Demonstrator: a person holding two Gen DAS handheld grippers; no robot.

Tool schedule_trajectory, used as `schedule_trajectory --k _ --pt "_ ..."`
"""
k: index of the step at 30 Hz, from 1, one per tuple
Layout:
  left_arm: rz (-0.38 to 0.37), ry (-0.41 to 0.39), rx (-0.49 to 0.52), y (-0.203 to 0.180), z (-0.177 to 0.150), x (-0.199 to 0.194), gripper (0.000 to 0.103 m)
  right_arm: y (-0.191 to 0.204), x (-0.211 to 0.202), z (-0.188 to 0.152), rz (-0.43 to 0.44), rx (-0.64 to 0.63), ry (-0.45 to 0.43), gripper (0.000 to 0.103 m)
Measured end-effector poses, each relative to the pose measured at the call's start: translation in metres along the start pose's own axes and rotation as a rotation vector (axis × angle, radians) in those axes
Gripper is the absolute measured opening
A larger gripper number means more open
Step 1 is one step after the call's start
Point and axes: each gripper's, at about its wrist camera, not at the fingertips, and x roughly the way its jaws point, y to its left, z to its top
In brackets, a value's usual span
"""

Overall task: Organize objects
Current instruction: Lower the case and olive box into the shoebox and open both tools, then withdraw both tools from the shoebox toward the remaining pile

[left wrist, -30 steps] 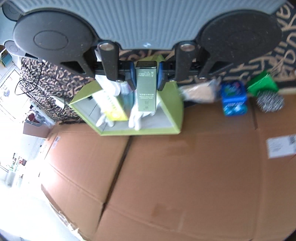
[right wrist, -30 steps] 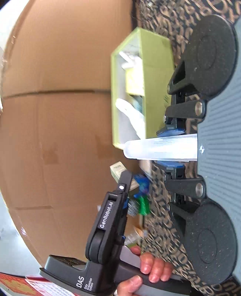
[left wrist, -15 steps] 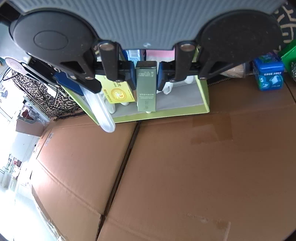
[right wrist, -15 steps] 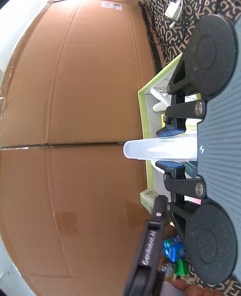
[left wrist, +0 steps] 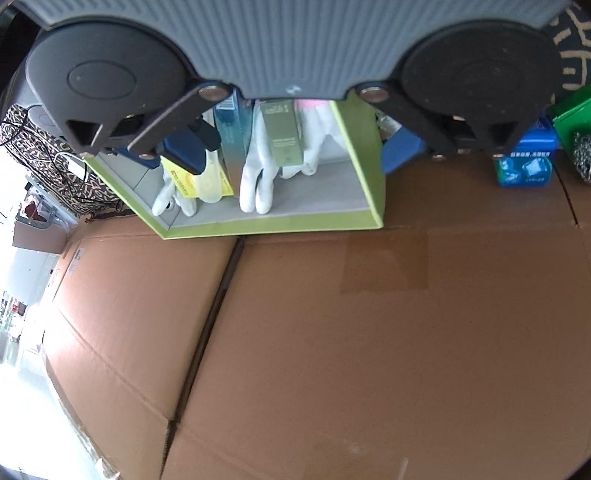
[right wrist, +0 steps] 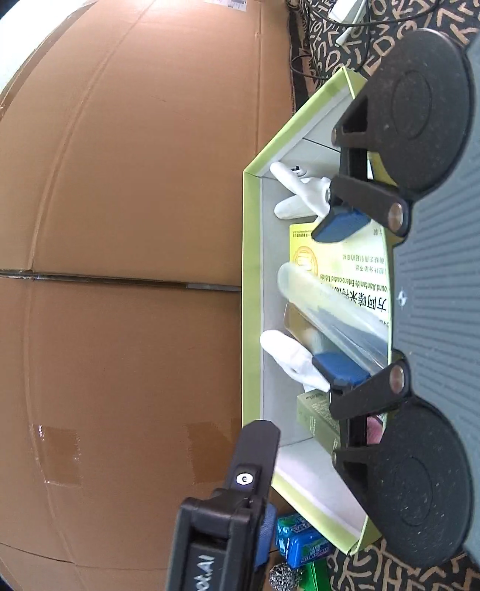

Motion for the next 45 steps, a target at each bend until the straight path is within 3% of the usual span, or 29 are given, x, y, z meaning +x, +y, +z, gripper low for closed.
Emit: schedule_trajectory --k 6,16,23,29,37,45 --pt "0.025 -0.010 0.000 0.006 -0.002 -0.019 0.103 0.003 -0.013 0.010 0.004 0.052 -0.007 0.079" --pt "0.052 -0.058 0.034 0.015 -0.005 -0.069 0.103 0.017 -0.042 0.020 0.038 0.068 -0.026 0.080" --pt "0.085 -0.076 0.001 0.046 -0.024 -0.115 0.103 0.048 -0.076 0.019 0.114 0.049 -0.041 0.082" --pt "0.179 -0.080 -0.046 0.084 -0.043 -0.147 0.103 0.088 -0.093 0.004 0.227 0.028 -0.017 0.082" --pt "0.313 -0.063 -0.146 0.144 -0.074 -0.168 0.103 0.148 -0.086 -0.022 0.365 -0.055 0.075 0.083" --pt "0.362 -0.074 -0.196 0.181 -0.069 -0.170 0.103 0.184 -0.053 -0.019 0.359 -0.083 0.112 0.082"
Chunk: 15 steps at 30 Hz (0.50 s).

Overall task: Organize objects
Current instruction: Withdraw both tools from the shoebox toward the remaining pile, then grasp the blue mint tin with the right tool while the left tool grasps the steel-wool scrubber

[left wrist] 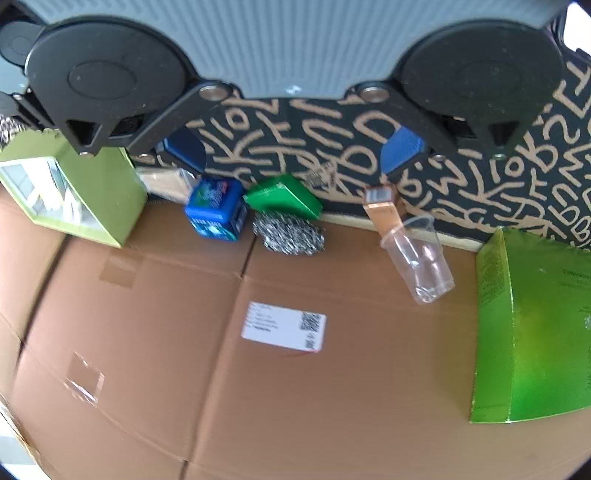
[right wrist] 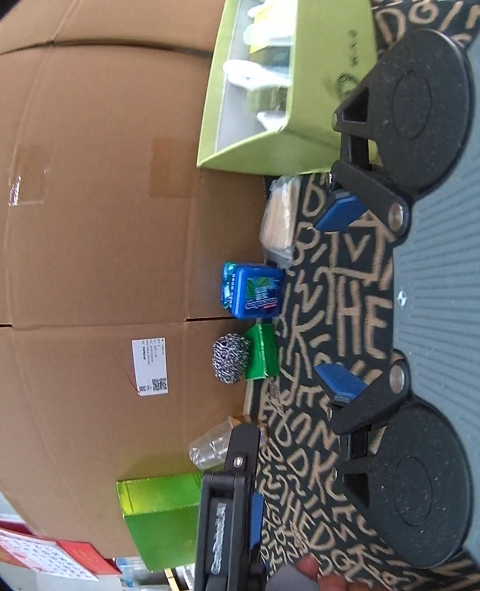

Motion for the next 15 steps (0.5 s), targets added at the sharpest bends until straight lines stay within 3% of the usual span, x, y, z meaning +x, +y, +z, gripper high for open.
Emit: schedule_trajectory --k 15 --pt "0.020 -0.015 0.011 0.004 0.048 0.060 0.103 0.001 0.108 0.041 -0.061 0.077 -0.015 0.079"
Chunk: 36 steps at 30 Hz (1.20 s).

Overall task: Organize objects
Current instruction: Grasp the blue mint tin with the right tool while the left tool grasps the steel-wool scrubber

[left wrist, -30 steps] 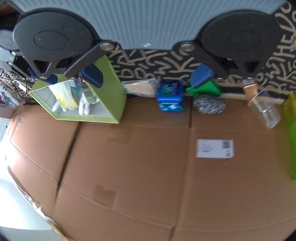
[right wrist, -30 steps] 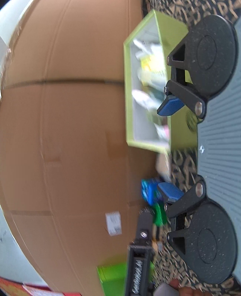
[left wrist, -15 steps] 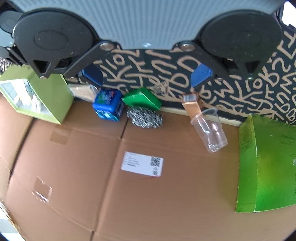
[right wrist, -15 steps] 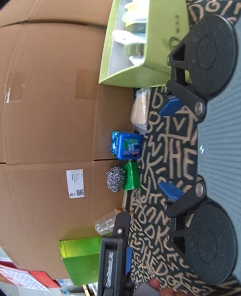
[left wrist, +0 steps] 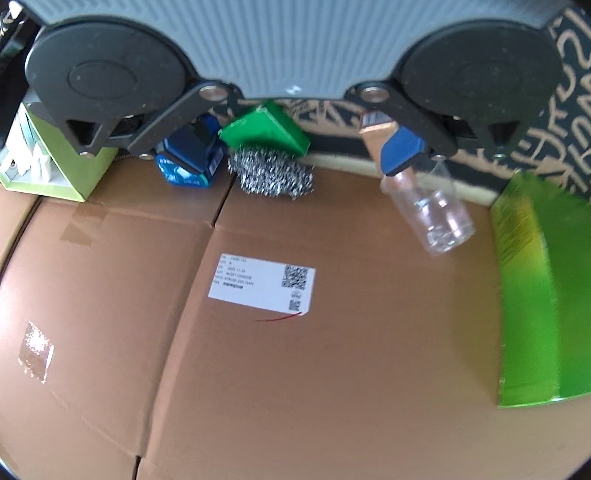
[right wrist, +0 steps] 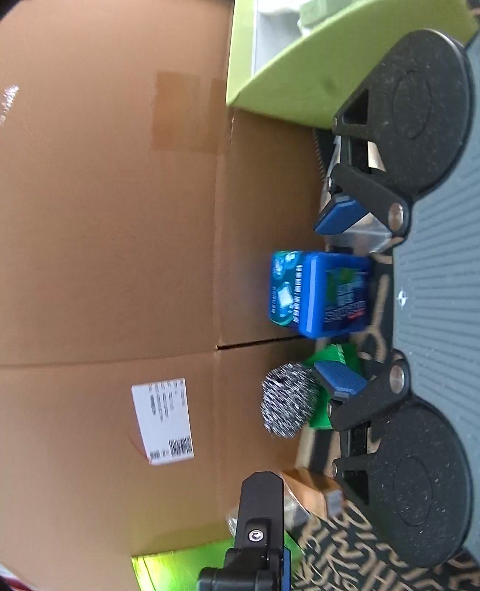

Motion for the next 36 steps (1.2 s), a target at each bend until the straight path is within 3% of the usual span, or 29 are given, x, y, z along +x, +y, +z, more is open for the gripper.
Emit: schedule_trajectory --k 2,3,4,9,11,13,18,24,29,36 --pt "-0.002 0.005 0.018 -0.003 0.004 0.012 0.102 -0.002 0.011 0.002 0.004 0.010 0.003 0.076" --pt "0.001 0.010 0.026 -0.006 0.005 0.020 0.101 -0.003 0.016 0.003 0.001 0.017 0.019 0.064" --pt "0.002 0.019 0.033 -0.008 0.006 0.027 0.098 -0.006 0.020 0.005 0.001 0.030 0.033 0.062" --pt "-0.020 0.069 0.019 -0.015 0.007 0.062 0.091 -0.013 0.009 0.001 0.004 0.037 0.029 0.061" --pt "-0.014 0.083 0.032 -0.020 0.007 0.073 0.081 -0.016 0.000 -0.002 0.003 0.037 0.024 0.061" --pt "-0.013 0.099 0.049 -0.023 0.008 0.082 0.057 -0.018 -0.010 -0.005 0.011 0.028 0.020 0.061" --pt "-0.022 0.099 0.076 -0.029 0.007 0.072 0.037 -0.019 -0.039 -0.015 0.049 0.012 0.035 0.061" --pt "-0.105 0.092 0.124 -0.040 -0.009 0.015 0.032 -0.023 -0.090 -0.031 0.099 0.007 0.055 0.061" --pt "-0.196 0.122 0.133 -0.046 -0.047 -0.042 0.032 -0.034 -0.141 -0.053 0.110 0.019 0.091 0.061" --pt "-0.251 0.173 0.194 -0.050 -0.093 -0.084 0.042 -0.045 -0.207 -0.088 0.061 -0.024 0.099 0.061"
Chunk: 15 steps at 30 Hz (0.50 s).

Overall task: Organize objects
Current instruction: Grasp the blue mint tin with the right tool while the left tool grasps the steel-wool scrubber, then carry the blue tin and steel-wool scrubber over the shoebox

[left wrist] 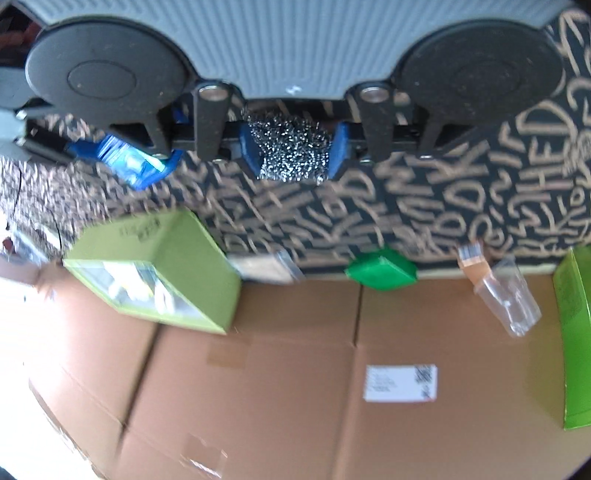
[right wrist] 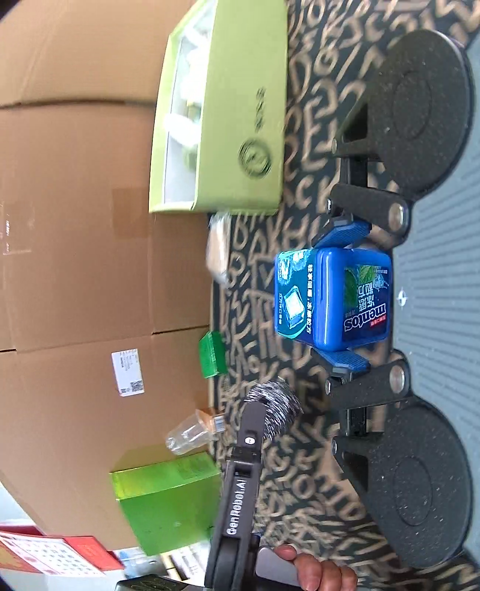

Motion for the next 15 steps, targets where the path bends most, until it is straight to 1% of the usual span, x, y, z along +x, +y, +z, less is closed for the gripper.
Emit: schedule_trajectory --k 2,3,4,7,10,15 --pt "0.000 0.009 0.014 -0.007 -0.009 -0.005 0.051 0.001 -0.004 -0.006 -0.023 -0.020 0.000 0.061" --pt "0.006 0.016 0.011 -0.009 -0.011 -0.003 0.058 0.000 -0.005 -0.008 -0.027 -0.020 -0.009 0.061" --pt "0.013 0.018 0.011 -0.011 -0.012 -0.001 0.062 -0.001 -0.003 -0.008 -0.031 -0.013 -0.015 0.061" --pt "0.036 0.019 0.033 -0.016 -0.016 -0.001 0.062 -0.001 -0.001 -0.011 -0.044 -0.020 0.003 0.061" --pt "0.039 0.019 0.048 -0.017 -0.019 -0.004 0.062 0.002 0.002 -0.014 -0.049 -0.031 -0.005 0.062" --pt "0.054 0.030 0.045 -0.015 -0.022 -0.007 0.064 -0.002 0.005 -0.014 -0.045 0.003 -0.009 0.062"
